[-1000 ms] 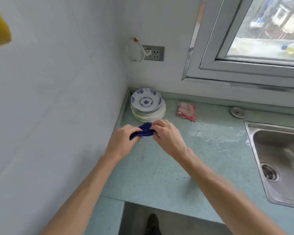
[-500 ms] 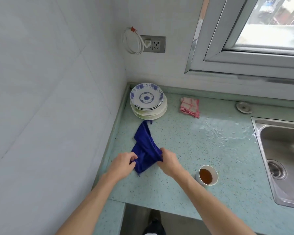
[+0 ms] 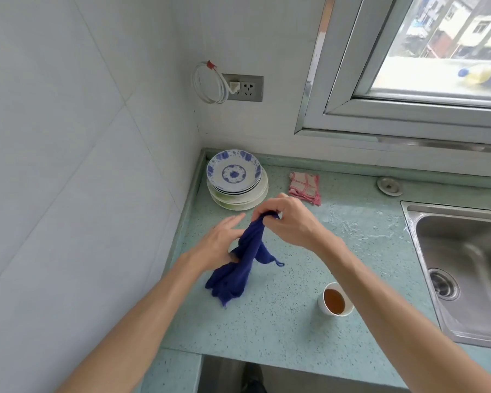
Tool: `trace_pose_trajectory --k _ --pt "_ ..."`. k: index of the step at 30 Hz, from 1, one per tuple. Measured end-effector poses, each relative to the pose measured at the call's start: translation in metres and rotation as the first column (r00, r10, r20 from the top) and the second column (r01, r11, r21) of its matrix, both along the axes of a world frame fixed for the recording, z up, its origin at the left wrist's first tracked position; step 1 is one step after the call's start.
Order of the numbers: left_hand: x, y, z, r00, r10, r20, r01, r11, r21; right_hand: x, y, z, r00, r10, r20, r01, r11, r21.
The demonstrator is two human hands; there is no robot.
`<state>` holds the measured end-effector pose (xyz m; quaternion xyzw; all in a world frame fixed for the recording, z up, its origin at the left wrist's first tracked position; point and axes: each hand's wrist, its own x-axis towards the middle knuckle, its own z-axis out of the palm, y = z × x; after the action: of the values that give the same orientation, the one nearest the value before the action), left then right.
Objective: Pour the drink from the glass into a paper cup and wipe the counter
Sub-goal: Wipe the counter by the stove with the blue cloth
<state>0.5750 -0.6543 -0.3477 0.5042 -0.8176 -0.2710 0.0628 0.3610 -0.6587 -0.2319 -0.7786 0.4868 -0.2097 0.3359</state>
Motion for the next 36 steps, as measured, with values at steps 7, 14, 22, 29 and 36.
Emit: trace_pose_trajectory --k 7,14,22,29,36 --pt "0.015 -0.004 0.053 0.965 0.18 -0.188 -0.174 0.984 0.046 -0.019 -0.019 0.021 0.981 -0.192 0.014 0.192 0.974 -0.119" --pt "0.037 -0.011 0.112 0.93 0.261 -0.259 -0.288 0.955 -0.072 -0.027 -0.022 0.034 0.925 -0.335 0.182 0.372 0.897 -0.241" --pt "0.037 0.021 0.068 0.974 0.222 0.034 -0.22 0.974 -0.05 -0.042 0.013 -0.038 0.967 -0.238 -0.088 0.208 0.943 -0.261" --pt "0.044 0.11 -0.044 0.905 0.137 0.403 -0.262 0.926 0.273 -0.038 0.097 -0.146 0.893 0.05 -0.448 0.021 0.988 0.154" --pt "0.046 0.151 -0.04 0.875 0.322 0.363 -0.415 0.884 0.216 -0.05 0.122 -0.142 0.918 0.084 -0.389 0.012 0.971 0.237"
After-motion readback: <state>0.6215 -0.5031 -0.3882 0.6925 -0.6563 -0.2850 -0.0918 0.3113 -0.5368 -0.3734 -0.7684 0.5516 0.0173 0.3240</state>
